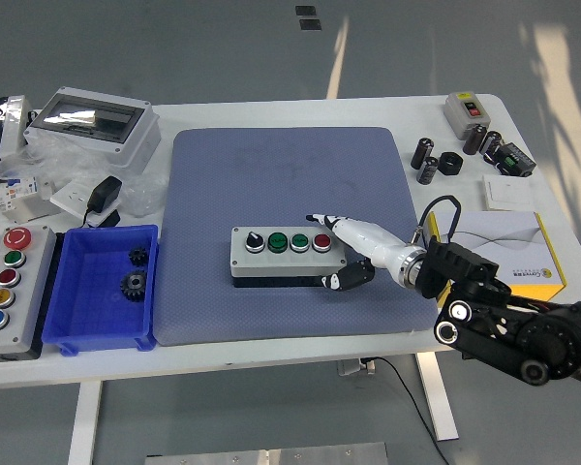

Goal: Pick up the button,place it on the desk,press the button,press the button

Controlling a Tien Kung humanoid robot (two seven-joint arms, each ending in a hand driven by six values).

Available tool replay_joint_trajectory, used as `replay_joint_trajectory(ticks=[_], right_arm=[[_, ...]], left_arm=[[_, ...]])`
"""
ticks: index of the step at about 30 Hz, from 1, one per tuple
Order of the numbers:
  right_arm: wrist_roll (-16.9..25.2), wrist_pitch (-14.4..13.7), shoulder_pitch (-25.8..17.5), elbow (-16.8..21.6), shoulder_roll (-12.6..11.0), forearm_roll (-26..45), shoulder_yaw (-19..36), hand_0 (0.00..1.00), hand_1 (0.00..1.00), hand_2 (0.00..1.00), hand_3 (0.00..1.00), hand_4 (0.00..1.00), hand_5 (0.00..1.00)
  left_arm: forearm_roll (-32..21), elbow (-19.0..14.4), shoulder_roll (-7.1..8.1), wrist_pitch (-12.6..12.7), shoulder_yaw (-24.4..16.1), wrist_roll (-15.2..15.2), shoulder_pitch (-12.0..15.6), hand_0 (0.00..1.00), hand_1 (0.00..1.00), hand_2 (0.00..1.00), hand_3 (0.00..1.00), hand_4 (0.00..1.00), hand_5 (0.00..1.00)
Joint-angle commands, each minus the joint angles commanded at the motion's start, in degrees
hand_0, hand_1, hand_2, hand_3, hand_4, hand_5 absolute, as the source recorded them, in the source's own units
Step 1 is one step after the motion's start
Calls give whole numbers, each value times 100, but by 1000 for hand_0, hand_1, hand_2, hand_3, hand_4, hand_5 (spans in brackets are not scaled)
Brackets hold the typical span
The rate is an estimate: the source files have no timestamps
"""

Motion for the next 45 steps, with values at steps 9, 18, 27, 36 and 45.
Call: replay_joint_trajectory(ticks=[9,18,27,36,45], right_arm=[[13,198,-93,423,-344,116,230,998,998,998,998,800,105],[-127,428,-511,1417,-1106,47,1140,998,998,998,998,801,105],[-1114,1443,-322,2117,-1389,608,2020,998,998,998,998,795,104],[-1736,2738,29,2183,-1420,1430,2227,138,293,474,792,438,168],[-1818,3008,325,2067,-1214,1558,1932,12,122,289,770,330,109]], left_arm=[[-8,0,-8,-2,10,2,2,628,581,549,601,582,177],[-20,0,-18,3,1,11,10,627,575,547,596,574,164],[-10,0,-31,21,-38,24,9,626,574,547,595,573,161],[-15,0,-23,27,-39,36,9,627,569,547,596,557,133],[8,0,-20,25,-48,42,-1,626,570,547,596,558,132]])
